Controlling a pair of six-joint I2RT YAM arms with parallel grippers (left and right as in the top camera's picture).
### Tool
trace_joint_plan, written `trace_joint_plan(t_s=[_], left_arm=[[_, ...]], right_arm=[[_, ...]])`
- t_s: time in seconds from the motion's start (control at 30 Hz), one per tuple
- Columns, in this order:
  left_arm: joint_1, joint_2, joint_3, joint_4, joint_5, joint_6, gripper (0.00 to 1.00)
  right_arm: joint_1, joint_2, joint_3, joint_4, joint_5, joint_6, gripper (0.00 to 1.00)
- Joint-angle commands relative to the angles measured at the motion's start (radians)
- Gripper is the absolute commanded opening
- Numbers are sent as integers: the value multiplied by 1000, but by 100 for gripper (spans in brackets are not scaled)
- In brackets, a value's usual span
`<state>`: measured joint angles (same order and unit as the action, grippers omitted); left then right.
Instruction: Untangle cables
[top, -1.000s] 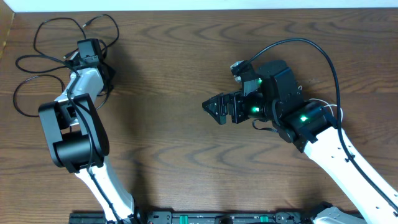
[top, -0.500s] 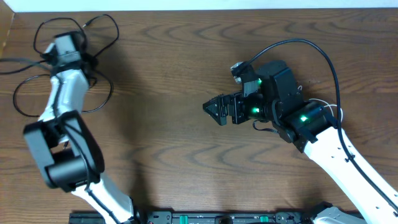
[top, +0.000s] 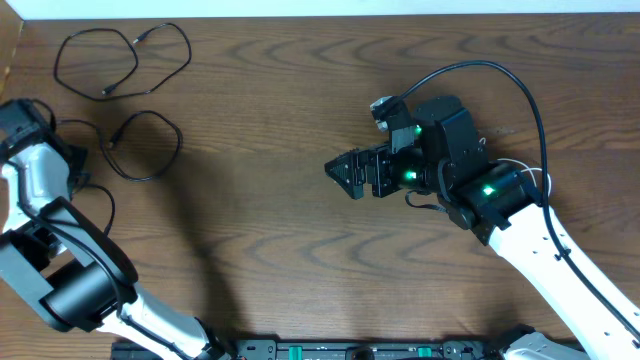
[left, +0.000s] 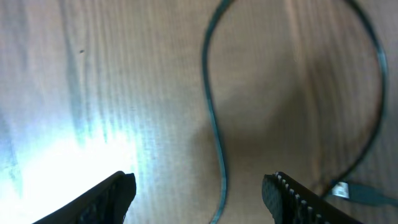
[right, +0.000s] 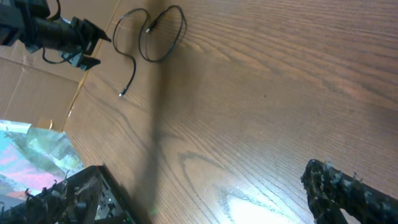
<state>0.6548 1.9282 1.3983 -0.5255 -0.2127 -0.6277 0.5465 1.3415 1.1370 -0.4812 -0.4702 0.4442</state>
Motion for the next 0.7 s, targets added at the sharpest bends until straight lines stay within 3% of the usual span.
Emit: trace_joint_plan(t_s=[0.0,0.1,0.27,0.67], left_arm=[[21,17,-24,-13,56,6,72],[30,17,-41,-13,127,18,72],[29,19,-61,-13,143,85,68],[29,21,-80,-11,157,93,60]], right_arm=[[5,1,-1,1,8,3,99],[5,1,-1,-6,8,3,99],[5,1,-1,-21,8,3,99],[5,1,-1,-17,8,3,99]])
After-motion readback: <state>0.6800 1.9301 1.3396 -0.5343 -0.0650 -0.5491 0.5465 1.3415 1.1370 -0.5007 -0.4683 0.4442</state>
